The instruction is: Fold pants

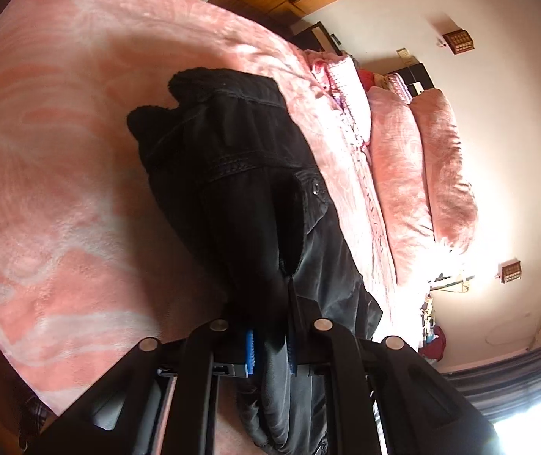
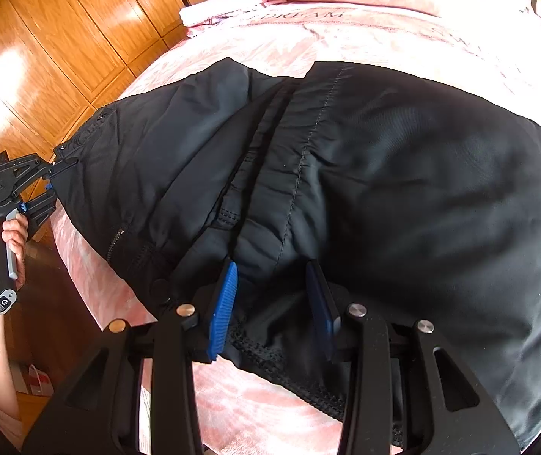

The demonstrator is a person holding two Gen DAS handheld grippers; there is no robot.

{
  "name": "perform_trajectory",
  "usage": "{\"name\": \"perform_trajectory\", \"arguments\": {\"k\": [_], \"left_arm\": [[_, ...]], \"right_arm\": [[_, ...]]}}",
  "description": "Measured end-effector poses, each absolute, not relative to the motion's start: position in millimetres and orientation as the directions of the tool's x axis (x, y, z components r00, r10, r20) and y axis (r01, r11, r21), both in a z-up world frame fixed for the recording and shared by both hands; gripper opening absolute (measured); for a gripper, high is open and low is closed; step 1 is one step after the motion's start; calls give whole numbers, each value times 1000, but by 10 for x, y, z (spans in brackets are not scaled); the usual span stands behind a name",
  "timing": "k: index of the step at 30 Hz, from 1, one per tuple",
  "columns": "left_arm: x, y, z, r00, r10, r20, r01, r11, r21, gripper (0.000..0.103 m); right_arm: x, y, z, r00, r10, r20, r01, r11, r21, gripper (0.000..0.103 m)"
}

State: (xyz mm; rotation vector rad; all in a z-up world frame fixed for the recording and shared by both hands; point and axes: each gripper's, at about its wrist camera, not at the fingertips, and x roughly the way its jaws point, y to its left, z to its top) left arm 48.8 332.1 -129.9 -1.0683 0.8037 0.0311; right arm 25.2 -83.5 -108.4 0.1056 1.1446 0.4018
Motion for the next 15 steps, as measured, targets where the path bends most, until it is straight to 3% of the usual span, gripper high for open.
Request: {"name": "perform_trajectory", "arguments": {"k": [4, 15], "left_arm": [[533, 3114, -953, 752, -320, -576, -299, 614, -731, 11], [580, 2000, -173, 771, -312, -555, 44, 896, -442, 13]], "right_arm": [[248, -871, -1073, 351, 372, -859, -251, 921, 297, 38], [107, -1042, -920, 394, 433, -811, -235, 900, 367, 40]]}}
